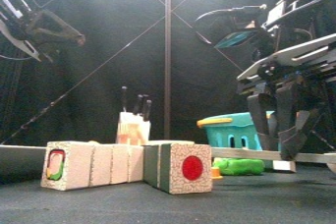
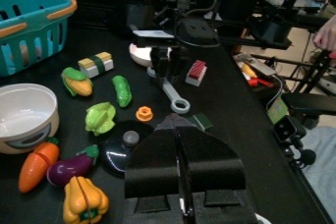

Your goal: Place wrench in basket

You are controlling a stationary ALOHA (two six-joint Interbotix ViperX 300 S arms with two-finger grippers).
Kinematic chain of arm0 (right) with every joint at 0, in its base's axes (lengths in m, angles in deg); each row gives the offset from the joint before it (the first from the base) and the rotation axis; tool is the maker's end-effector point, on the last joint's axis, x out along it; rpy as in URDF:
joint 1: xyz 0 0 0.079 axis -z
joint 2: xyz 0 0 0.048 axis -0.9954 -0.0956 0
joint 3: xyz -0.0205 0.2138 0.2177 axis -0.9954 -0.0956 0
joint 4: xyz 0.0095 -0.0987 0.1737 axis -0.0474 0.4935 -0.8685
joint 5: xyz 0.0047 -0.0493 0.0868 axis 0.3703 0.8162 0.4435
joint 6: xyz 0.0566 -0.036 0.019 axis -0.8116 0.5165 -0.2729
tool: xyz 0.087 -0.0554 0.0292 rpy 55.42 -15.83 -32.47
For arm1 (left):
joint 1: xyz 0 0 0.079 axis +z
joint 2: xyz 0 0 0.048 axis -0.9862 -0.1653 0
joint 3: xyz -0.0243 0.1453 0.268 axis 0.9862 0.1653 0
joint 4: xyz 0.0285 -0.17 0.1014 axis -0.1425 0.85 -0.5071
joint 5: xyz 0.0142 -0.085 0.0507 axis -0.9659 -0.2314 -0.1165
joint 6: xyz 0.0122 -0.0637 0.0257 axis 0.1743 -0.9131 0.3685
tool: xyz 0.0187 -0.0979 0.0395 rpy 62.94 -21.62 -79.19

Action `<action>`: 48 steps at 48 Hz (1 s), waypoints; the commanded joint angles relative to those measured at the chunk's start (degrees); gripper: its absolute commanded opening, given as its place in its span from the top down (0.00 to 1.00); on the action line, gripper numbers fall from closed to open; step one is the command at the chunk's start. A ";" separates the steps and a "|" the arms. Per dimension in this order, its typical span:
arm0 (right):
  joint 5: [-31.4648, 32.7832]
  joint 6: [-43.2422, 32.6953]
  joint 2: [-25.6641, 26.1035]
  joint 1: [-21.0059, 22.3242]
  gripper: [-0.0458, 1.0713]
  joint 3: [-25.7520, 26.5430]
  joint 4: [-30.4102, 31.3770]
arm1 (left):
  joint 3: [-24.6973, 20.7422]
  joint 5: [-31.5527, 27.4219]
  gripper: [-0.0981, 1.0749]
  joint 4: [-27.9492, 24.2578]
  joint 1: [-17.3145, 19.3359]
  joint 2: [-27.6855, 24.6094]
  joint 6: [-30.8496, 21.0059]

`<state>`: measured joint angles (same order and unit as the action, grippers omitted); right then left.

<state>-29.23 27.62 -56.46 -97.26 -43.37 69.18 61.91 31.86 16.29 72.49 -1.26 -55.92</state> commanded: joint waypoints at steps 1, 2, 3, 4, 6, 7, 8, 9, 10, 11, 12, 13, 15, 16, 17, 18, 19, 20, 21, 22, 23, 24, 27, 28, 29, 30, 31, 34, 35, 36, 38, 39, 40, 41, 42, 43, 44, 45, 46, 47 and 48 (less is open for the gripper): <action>-0.18 -0.09 2.02 -0.09 0.50 1.05 -0.09 | -0.70 0.53 0.88 0.00 -0.09 0.09 -0.09; -0.18 -0.09 2.20 0.00 0.50 1.23 0.00 | -0.70 0.53 0.88 0.09 -0.09 0.18 -0.09; -0.09 -0.09 2.37 -0.09 0.50 1.32 0.00 | -0.70 0.53 0.88 0.00 -0.09 0.18 -0.09; -0.09 -0.09 2.64 0.00 0.50 1.41 0.09 | -0.70 0.53 0.88 0.09 -0.09 0.18 -0.09; -0.09 -0.09 3.60 0.00 0.50 1.67 0.09 | -0.70 0.53 0.88 0.00 0.00 0.18 -0.09; -0.18 0.00 4.04 0.00 0.50 1.76 0.18 | -0.70 0.53 0.88 0.00 -0.09 0.09 0.00; -0.18 0.00 4.48 0.00 0.50 1.85 0.18 | -0.70 0.53 0.88 0.00 -0.09 0.18 0.00; -0.18 0.00 4.92 0.00 0.50 2.02 0.18 | -0.79 0.53 0.88 0.00 0.00 0.18 0.00; -0.18 0.00 5.54 0.00 0.50 2.02 0.35 | -0.79 0.53 0.88 -0.18 0.00 0.18 0.00; -0.18 0.00 6.42 0.26 0.50 2.20 0.35 | -0.88 0.53 0.88 0.00 0.09 0.18 0.00; -0.18 0.00 7.03 0.35 0.50 2.37 0.35 | -0.88 0.53 0.88 -0.18 0.18 0.18 0.00; -0.18 0.00 7.65 0.35 0.50 2.37 0.44 | -0.97 0.53 0.88 -0.18 0.26 0.09 0.00; -0.18 0.00 9.05 0.88 0.50 2.55 0.53 | -1.05 0.53 0.88 0.00 0.26 0.18 0.00; -0.18 0.00 9.67 1.23 0.50 2.55 0.70 | -1.05 0.53 0.88 -0.18 0.26 0.18 0.00; -0.18 0.00 10.37 1.49 0.50 2.55 0.88 | -1.23 0.53 0.88 -0.18 0.26 0.09 0.00; -0.18 0.00 11.07 2.02 0.50 2.55 0.97 | -1.23 0.53 0.88 -0.18 0.26 0.18 0.00; -0.18 -0.09 12.22 2.81 0.50 2.64 1.23 | -1.23 0.53 0.88 -0.18 0.26 0.18 0.00; -0.18 -0.09 12.83 3.34 0.50 2.64 1.23 | -1.32 0.62 0.88 0.00 0.26 0.18 0.00; -0.18 -0.09 13.62 4.04 0.50 2.64 1.23 | -1.23 0.53 0.88 0.09 0.26 0.09 0.00; -0.18 -0.09 14.33 4.66 0.50 2.64 1.23 | -1.23 0.53 0.88 0.09 0.26 0.09 0.00; -0.18 -0.09 15.12 5.45 0.50 2.55 1.32 | -1.23 0.53 0.88 0.00 0.26 0.18 0.00; -0.18 -0.09 15.82 6.15 0.50 2.55 1.32 | -1.23 0.53 0.88 0.09 0.26 0.09 0.00; -0.18 0.00 18.02 8.79 0.50 2.20 1.41 | -1.23 0.53 0.88 0.00 0.26 0.18 0.00; -0.18 0.00 19.16 10.11 0.50 2.02 1.49 | -1.23 0.53 0.88 0.00 0.26 0.18 0.00; -0.26 0.00 19.78 11.16 0.50 1.76 1.58 | -1.23 0.53 0.88 0.00 0.26 0.09 0.00; -0.35 0.00 20.48 12.04 0.50 1.58 1.67 | -1.23 0.53 0.88 0.09 0.26 0.18 0.00; -0.44 0.00 21.09 13.01 0.50 1.32 1.85 | -1.23 0.53 0.88 0.00 0.26 0.18 0.00; -0.62 0.00 23.12 16.35 0.50 0.44 2.29 | -1.23 0.53 0.88 0.09 0.26 0.18 0.00; -0.62 0.00 23.55 17.31 0.49 0.26 2.46 | -1.32 0.53 0.88 0.00 0.26 0.09 0.00; -0.62 0.00 23.99 18.19 0.49 0.00 2.64 | -1.23 0.53 0.88 0.09 0.26 0.18 0.00; -0.70 0.00 24.79 19.95 0.49 -0.35 3.08 | -1.23 0.53 0.88 0.09 0.26 0.09 0.00; -0.79 0.00 25.14 20.83 0.49 -0.53 3.34 | -1.23 0.53 0.88 0.00 0.26 0.18 0.00; -0.79 0.00 25.40 21.62 0.49 -0.62 3.60 | -1.23 0.53 0.88 0.09 0.26 0.18 0.00; -0.79 0.00 25.75 22.50 0.49 -0.70 3.78 | -1.23 0.62 0.88 0.09 0.26 0.18 0.00; -0.79 -0.09 26.02 23.38 0.49 -0.88 3.96 | -1.32 0.62 0.88 0.00 0.35 0.18 0.00; -0.79 -0.09 26.37 24.35 0.49 -0.88 4.04 | -1.32 0.70 0.88 0.09 0.35 0.09 0.00; -0.79 -0.09 26.81 25.75 0.49 -0.97 4.22 | -1.32 0.70 0.88 0.00 0.35 0.18 0.00; -0.88 -0.09 27.16 26.54 0.49 -1.05 4.22 | -1.32 0.79 0.88 0.09 0.35 0.09 0.00; -0.88 -0.09 27.42 27.60 0.49 -1.05 4.22 | -1.32 0.97 0.88 0.09 0.35 0.18 0.00; -0.88 -0.09 27.77 28.48 0.49 -1.14 4.22 | -1.32 1.05 0.88 0.00 0.35 0.09 0.00; -0.88 -0.09 28.04 29.44 0.49 -1.14 4.22 | -1.23 1.14 0.88 0.09 0.35 0.18 0.00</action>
<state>-29.58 27.79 -30.62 -71.51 -45.13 73.23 61.91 32.13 16.29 72.75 -0.99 -55.92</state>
